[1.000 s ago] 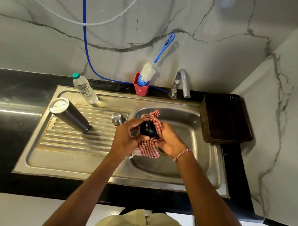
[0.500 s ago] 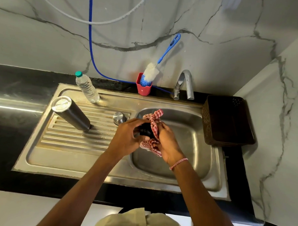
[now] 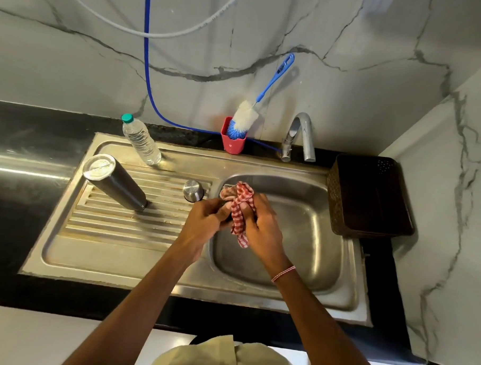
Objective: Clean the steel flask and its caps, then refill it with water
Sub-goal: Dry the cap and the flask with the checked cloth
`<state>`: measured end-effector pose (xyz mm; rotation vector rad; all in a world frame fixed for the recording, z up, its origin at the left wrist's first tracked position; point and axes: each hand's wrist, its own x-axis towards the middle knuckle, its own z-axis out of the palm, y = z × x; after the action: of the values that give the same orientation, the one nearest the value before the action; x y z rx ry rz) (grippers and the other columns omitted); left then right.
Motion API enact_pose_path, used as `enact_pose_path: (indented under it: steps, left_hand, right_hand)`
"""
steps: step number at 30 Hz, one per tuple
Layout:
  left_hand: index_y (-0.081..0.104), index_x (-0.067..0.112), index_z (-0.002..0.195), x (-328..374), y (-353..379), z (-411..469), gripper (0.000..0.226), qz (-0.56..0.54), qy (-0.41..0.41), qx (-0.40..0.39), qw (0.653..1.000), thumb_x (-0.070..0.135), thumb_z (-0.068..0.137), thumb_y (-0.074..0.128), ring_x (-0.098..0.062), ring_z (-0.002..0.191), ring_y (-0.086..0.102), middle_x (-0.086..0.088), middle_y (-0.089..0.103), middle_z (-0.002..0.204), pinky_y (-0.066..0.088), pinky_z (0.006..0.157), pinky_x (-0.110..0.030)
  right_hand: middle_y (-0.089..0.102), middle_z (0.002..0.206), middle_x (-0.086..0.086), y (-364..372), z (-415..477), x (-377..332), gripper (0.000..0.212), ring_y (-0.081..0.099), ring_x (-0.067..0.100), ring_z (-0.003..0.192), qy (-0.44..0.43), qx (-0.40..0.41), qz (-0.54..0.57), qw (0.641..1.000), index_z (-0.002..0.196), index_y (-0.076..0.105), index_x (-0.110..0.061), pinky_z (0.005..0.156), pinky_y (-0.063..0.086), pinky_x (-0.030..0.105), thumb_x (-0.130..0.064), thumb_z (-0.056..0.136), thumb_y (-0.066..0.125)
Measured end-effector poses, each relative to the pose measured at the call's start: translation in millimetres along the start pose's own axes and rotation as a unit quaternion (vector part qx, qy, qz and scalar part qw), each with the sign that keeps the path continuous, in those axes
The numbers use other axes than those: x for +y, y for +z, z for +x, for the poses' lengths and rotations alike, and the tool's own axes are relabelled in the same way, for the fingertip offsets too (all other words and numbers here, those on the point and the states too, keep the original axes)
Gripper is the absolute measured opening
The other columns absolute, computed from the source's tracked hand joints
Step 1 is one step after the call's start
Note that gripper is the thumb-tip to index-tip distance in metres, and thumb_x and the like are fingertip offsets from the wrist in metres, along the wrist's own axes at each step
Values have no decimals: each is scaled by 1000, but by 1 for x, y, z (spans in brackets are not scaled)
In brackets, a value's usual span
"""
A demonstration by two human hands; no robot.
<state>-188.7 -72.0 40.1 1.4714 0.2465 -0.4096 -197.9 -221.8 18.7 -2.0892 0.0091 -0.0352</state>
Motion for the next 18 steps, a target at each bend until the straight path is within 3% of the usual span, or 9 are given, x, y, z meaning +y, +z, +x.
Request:
enact_pose_path:
  steps: [2, 4, 8, 10, 12, 14, 18]
  left_hand:
    - [72, 14, 122, -9, -5, 1, 26, 100, 64, 6, 993, 18, 98, 67, -21, 104, 74, -3, 79, 107, 59, 94, -44]
    - [70, 18, 129, -15, -7, 3, 38, 184, 113, 25, 976, 17, 91, 72, -9, 101, 74, 6, 78, 108, 60, 91, -39]
    - [63, 15, 137, -19, -9, 1, 52, 244, 170, 52, 953, 5, 88, 78, 18, 96, 64, 10, 71, 112, 54, 86, -12]
    - [61, 13, 135, -22, -11, -1, 53, 215, 192, 49, 956, 0, 86, 78, 12, 102, 66, 4, 71, 117, 53, 84, -10]
    - [60, 15, 133, -27, -14, -2, 55, 170, 213, 49, 961, -7, 85, 76, -3, 111, 69, 1, 70, 122, 57, 86, -19]
    - [59, 18, 131, -29, -17, -4, 59, 150, 223, 63, 961, -12, 83, 75, -12, 116, 68, 2, 69, 124, 60, 86, -25]
    - [56, 25, 121, -32, -21, -4, 66, 77, 179, 104, 975, -17, 76, 78, -12, 110, 70, 17, 69, 114, 59, 88, -29]
  right_hand:
    - [59, 130, 1, 0, 7, -6, 31, 57, 13, 115, 61, -33, 20, 997, 135, 53, -22, 102, 46, 26, -31, 106, 47]
    - [64, 123, -1, 0, 16, -12, 24, 62, 14, 112, 137, -50, 105, 984, 127, 55, -29, 101, 52, 40, -35, 106, 46]
    - [73, 113, 1, -2, 25, -17, 25, 68, 20, 106, 277, -77, 253, 924, 122, 63, -29, 97, 54, 44, -32, 105, 45]
    - [75, 111, 6, -5, 28, -17, 28, 70, 24, 105, 329, -80, 330, 881, 122, 66, -21, 89, 56, 41, -27, 105, 45]
    - [76, 109, 11, -7, 29, -19, 29, 71, 25, 99, 364, -77, 405, 835, 119, 69, -12, 76, 57, 37, -24, 104, 48]
    - [75, 105, 13, -3, 28, -21, 29, 69, 25, 95, 391, -67, 444, 804, 115, 71, -7, 73, 56, 35, -22, 102, 50]
    - [76, 105, 14, 12, 25, -19, 26, 68, 25, 94, 396, -39, 457, 795, 114, 72, -7, 83, 54, 39, -19, 101, 53]
